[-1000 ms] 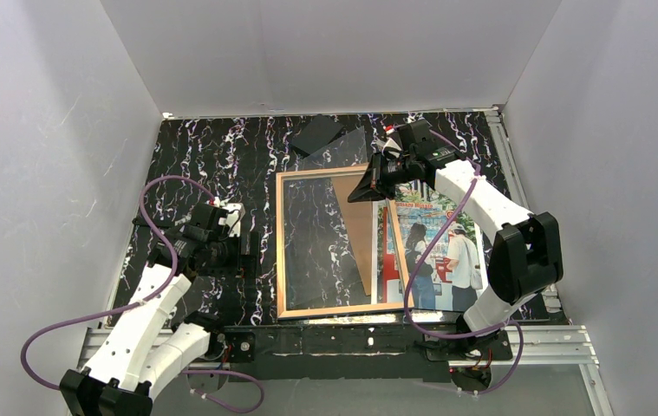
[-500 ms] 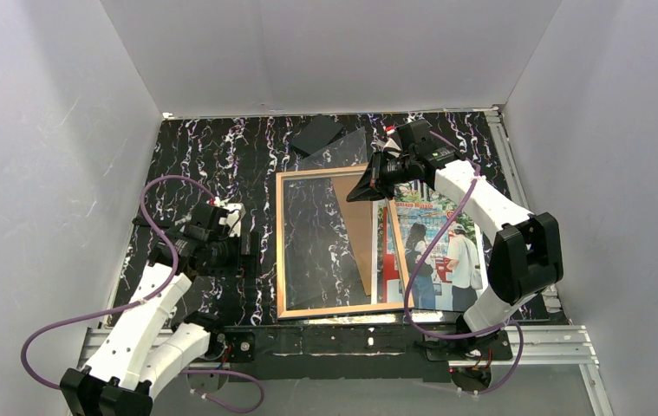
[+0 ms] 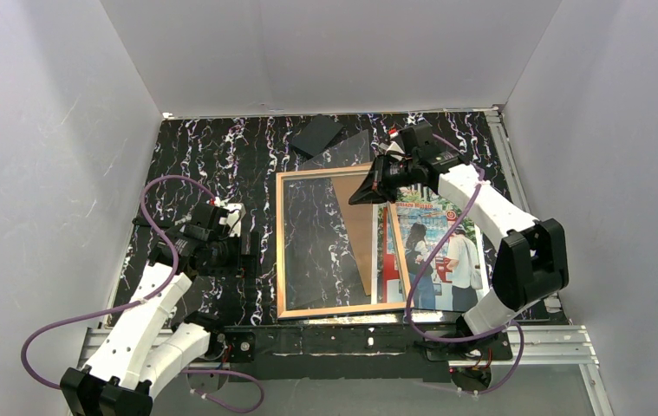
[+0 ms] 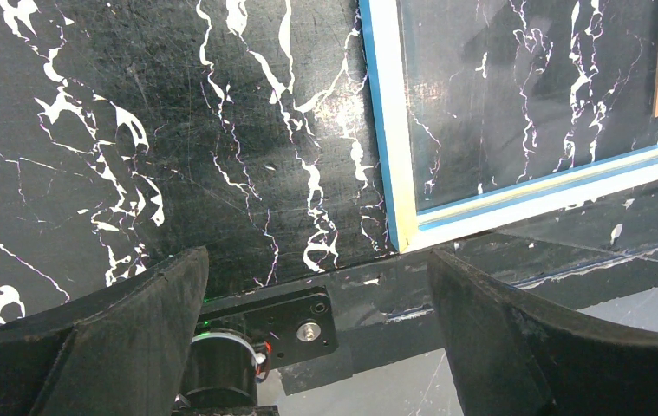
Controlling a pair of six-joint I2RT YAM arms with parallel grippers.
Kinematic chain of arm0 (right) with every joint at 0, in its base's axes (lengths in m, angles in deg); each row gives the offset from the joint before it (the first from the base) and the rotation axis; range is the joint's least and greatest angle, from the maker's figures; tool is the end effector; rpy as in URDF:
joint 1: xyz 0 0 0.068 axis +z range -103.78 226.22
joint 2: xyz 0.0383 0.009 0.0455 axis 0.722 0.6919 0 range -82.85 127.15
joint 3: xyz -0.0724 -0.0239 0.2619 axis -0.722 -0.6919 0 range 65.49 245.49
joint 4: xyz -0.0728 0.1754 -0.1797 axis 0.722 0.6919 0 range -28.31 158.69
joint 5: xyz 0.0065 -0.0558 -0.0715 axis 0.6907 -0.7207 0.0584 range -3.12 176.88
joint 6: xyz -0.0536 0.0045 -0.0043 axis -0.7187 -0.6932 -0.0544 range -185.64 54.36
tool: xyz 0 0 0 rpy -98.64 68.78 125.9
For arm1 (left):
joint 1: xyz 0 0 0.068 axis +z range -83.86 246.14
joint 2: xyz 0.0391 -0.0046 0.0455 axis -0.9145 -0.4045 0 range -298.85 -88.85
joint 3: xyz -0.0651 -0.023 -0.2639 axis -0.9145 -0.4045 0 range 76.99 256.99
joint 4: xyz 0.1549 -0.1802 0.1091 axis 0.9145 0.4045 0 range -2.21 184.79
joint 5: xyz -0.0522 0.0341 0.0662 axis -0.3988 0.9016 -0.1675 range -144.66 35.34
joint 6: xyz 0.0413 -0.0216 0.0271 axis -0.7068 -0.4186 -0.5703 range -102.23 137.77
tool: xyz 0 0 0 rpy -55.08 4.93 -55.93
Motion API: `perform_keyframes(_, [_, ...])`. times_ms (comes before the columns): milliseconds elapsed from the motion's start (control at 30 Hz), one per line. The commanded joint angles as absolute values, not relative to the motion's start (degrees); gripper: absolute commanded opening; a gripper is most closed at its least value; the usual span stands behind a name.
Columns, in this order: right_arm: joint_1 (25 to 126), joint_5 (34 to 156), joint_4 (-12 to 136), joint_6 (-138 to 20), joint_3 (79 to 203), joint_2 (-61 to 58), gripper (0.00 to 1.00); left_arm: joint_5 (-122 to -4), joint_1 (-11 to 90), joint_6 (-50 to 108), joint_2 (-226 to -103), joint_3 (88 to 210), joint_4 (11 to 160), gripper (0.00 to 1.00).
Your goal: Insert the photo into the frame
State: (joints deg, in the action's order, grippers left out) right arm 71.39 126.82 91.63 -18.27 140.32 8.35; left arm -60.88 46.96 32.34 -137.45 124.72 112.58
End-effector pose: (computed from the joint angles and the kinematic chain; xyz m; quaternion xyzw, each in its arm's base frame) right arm 0.3048 0.1685 0.2927 0.0433 0.8805 0.4625 0.0944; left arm 0.1781 -0.0662 0.3204 0.0629 0.8434 -0.1983 0.4954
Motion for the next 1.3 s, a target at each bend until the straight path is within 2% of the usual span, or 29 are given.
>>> perform_keyframes(0, [71.7, 127.0, 90.3, -18.9, 139.7, 4.9, 0.01, -60.9, 47.3, 32.2, -138.0, 124.4, 117.9, 0.98])
perform_keyframes(767, [72.0, 129.1, 86.0, -21.2, 133.2, 5.4, 0.01, -62.9, 47.3, 32.5, -140.5, 124.4, 117.5, 0.98])
perform_keyframes(1267, [72.3, 133.2, 82.2, -23.7, 130.4, 4.5, 0.01, -67.1, 47.3, 41.3, -146.2, 120.2, 110.8, 0.89])
